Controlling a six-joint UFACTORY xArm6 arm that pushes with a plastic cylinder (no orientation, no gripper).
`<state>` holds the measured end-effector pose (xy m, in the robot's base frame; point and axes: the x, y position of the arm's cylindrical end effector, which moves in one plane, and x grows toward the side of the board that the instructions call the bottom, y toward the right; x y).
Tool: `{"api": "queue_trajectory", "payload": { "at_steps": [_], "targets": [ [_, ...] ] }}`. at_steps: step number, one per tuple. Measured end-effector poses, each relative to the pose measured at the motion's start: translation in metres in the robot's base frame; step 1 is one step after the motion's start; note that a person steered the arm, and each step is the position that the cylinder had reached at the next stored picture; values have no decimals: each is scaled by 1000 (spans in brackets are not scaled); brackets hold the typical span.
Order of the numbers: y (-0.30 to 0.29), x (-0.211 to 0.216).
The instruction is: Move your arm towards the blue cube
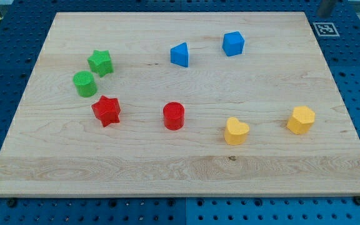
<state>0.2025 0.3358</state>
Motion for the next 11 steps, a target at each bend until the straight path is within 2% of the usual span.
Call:
{"api": "queue_trajectory", "payload": {
  "at_steps": [1,3,4,6,8,10,11],
  "targets": [
    [0,2],
    [0,33],
    [-3,62],
    [-5,70],
    [-65,118],
    [-73,120],
    [-96,124]
  ]
}}
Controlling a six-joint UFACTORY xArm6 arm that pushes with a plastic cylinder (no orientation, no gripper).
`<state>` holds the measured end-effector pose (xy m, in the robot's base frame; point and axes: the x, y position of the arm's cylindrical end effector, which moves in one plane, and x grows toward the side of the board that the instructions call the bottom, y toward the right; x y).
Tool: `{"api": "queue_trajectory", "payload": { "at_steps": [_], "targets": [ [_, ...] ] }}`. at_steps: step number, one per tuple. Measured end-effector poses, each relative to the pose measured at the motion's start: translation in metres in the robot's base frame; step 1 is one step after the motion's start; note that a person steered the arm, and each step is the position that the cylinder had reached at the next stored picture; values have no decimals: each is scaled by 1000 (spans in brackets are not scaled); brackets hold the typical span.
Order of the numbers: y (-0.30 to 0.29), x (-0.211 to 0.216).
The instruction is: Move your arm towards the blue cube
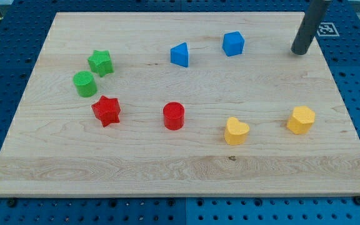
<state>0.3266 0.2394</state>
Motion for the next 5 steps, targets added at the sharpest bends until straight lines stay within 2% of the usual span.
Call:
{"api": "queue_trajectory", "payload": {
  "at_steps": [2,5],
  "targets": [
    [-1,0],
    [-75,0]
  ]
}}
